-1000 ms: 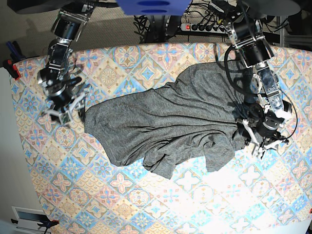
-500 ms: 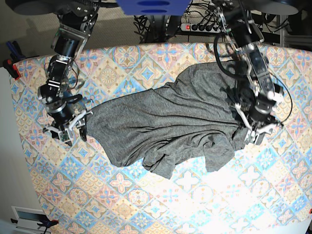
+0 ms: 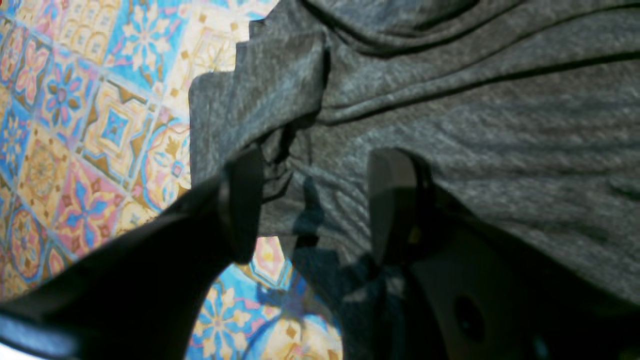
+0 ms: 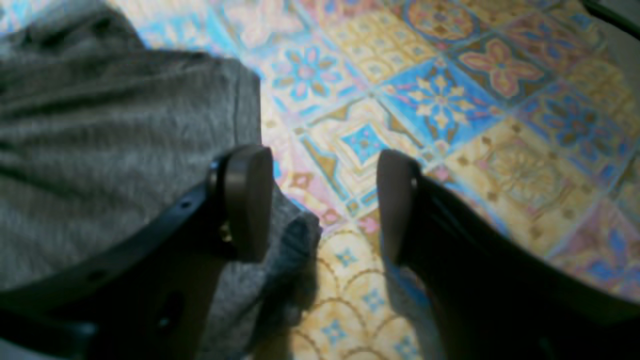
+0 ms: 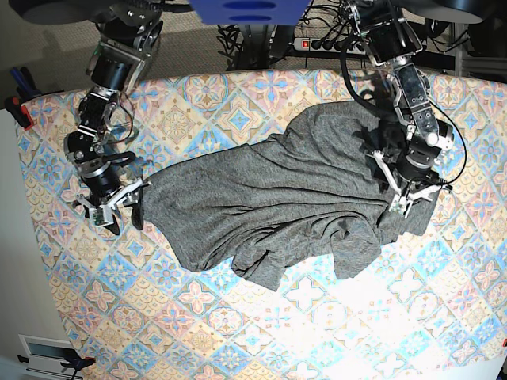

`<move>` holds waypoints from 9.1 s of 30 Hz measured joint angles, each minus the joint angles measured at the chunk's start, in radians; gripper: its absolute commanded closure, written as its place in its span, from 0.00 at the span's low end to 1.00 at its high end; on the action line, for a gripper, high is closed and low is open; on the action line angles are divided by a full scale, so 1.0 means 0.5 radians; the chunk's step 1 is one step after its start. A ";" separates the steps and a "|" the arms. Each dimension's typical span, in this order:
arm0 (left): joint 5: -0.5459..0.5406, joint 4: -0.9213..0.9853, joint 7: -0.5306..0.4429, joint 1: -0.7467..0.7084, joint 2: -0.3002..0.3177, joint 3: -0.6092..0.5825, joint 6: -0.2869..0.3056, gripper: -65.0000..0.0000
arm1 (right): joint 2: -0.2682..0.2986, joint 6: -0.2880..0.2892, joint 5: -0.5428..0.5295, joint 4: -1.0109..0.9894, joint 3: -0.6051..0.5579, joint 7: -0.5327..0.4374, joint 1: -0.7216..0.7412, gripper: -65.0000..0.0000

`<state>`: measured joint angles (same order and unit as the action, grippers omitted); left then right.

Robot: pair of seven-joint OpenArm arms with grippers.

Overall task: Layout the t-shirt on the table in an organized manner, then fold the t-shirt properly
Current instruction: 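Move both grippers back onto the shirt edges and pinch the fabric, then stretch the grey shirt apart with both grippers, spreading it flat, then release the shirt with the left gripper and lift it off, then grasp the shirt corner near the left gripper, then pull the grasped corner with the left gripper away from the right gripper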

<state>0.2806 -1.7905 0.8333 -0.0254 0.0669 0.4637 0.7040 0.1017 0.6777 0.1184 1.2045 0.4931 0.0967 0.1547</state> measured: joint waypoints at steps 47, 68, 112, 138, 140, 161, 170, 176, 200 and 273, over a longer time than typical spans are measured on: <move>-0.001 -0.036 0.004 -0.017 -0.073 0.000 -0.001 0.49 | 0.102 -0.001 -0.776 -0.143 -0.418 0.483 -0.126 0.50; 0.008 -0.036 -0.010 -0.278 -0.066 -0.448 -0.008 0.50 | 0.095 -0.270 -0.767 -0.254 -0.034 0.504 0.083 1.00; -1.146 -0.478 0.294 -0.702 -0.428 -0.188 -0.011 0.35 | 0.082 -0.526 -0.311 -0.265 0.806 0.178 -0.088 1.00; -2.010 0.578 -0.172 -0.724 -0.089 -0.465 0.048 0.30 | 0.086 -0.525 -0.325 -0.262 0.806 0.159 -0.127 1.00; -2.042 0.613 -0.168 -0.698 -0.089 -0.463 0.057 0.34 | 0.085 -0.526 -0.325 -0.262 0.806 0.161 -0.127 1.00; -1.942 0.587 -0.185 -0.602 -0.127 -0.478 -0.039 0.85 | 0.086 -0.526 -0.325 -0.258 0.805 0.163 -0.132 1.00; -1.942 0.049 -0.050 -0.842 -0.127 -0.463 -0.032 0.86 | 0.082 -0.526 -0.325 -0.115 0.803 0.191 -0.266 1.00; -2.029 0.027 -0.027 -0.838 -0.123 -0.458 -0.038 0.86 | 0.079 -0.526 -0.310 0.069 0.803 0.205 -0.273 1.00; -2.554 -0.120 -0.047 -0.830 0.198 -0.473 -0.245 0.85 | 0.080 -0.526 -0.311 0.106 0.811 0.085 -0.260 1.00; -2.245 0.115 0.214 -0.353 0.069 -0.546 -0.430 0.91 | 0.079 -0.526 -0.302 0.089 0.800 0.098 -0.258 1.00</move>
<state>-0.8417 -1.7329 0.9401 -0.2020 0.1017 0.1909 0.4889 0.1413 0.4145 -0.0326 1.2488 0.8928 0.1459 0.0257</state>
